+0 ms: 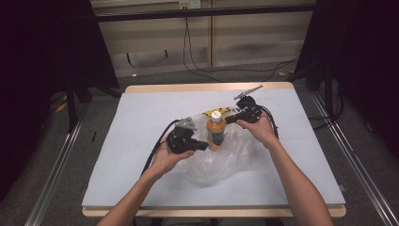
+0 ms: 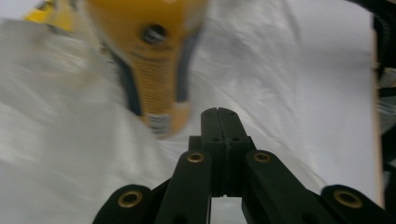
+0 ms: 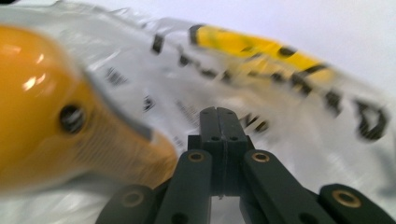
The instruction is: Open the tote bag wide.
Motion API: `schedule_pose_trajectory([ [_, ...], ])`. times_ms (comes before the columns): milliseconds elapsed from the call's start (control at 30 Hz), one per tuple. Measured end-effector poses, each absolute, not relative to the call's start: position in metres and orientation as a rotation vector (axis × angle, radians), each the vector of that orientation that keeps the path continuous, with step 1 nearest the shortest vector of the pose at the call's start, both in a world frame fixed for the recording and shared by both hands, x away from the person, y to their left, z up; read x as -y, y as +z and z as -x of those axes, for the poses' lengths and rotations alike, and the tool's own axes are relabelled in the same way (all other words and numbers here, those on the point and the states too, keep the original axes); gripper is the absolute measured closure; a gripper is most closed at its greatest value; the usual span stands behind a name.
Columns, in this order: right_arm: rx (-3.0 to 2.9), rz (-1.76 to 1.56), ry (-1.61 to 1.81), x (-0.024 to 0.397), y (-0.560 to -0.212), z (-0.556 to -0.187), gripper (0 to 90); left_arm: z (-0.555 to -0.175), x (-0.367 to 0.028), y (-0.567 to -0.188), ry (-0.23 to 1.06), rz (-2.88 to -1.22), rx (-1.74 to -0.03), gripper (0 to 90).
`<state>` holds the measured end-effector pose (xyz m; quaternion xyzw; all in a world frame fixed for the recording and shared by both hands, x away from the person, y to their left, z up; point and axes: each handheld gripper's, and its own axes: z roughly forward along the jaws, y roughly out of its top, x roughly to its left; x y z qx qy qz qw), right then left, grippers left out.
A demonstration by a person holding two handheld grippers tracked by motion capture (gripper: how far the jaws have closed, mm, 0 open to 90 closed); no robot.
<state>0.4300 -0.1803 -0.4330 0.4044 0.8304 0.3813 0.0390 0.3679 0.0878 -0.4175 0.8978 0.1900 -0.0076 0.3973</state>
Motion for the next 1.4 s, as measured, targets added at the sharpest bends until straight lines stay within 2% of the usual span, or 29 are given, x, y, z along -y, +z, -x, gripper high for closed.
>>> schedule_pose_trajectory([
  [67, -2.567, -1.251, 1.134, 0.181, -0.441, -0.426, 90.0, -0.378, -0.083, -0.42, 0.029, -2.363, -0.503, 90.0],
  [133, -2.581, -1.264, 1.147, 0.182, -0.452, -0.422, 90.0, -0.388, -0.082, -0.43, 0.021, -2.358, -0.561, 90.0],
  [367, -2.647, -1.206, 1.116, 0.166, -0.477, -0.411, 90.0, -0.399, -0.081, -0.466, 0.036, -2.46, -0.601, 90.0],
  [467, -2.652, -1.196, 1.113, 0.17, -0.48, -0.403, 90.0, -0.4, -0.09, -0.471, 0.028, -2.394, -0.653, 90.0],
  [633, -2.646, -1.201, 1.087, 0.188, -0.478, -0.391, 90.0, -0.401, -0.109, -0.469, 0.066, -2.425, -0.66, 90.0],
  [767, -2.627, -1.214, 1.092, 0.202, -0.479, -0.383, 90.0, -0.4, -0.122, -0.472, 0.055, -2.356, -0.726, 90.0],
  [833, -2.615, -1.216, 1.105, 0.207, -0.48, -0.381, 90.0, -0.4, -0.125, -0.473, 0.054, -2.346, -0.742, 90.0],
  [867, -2.614, -1.208, 1.1, 0.209, -0.479, -0.38, 90.0, -0.402, -0.129, -0.471, 0.07, -2.391, -0.698, 90.0],
  [1133, -2.625, -1.187, 1.059, 0.227, -0.477, -0.37, 90.0, -0.398, -0.147, -0.473, 0.07, -2.333, -0.768, 90.0],
  [1400, -2.606, -1.187, 1.101, 0.223, -0.479, -0.364, 90.0, -0.395, -0.136, -0.477, 0.022, -2.304, -0.714, 90.0],
])
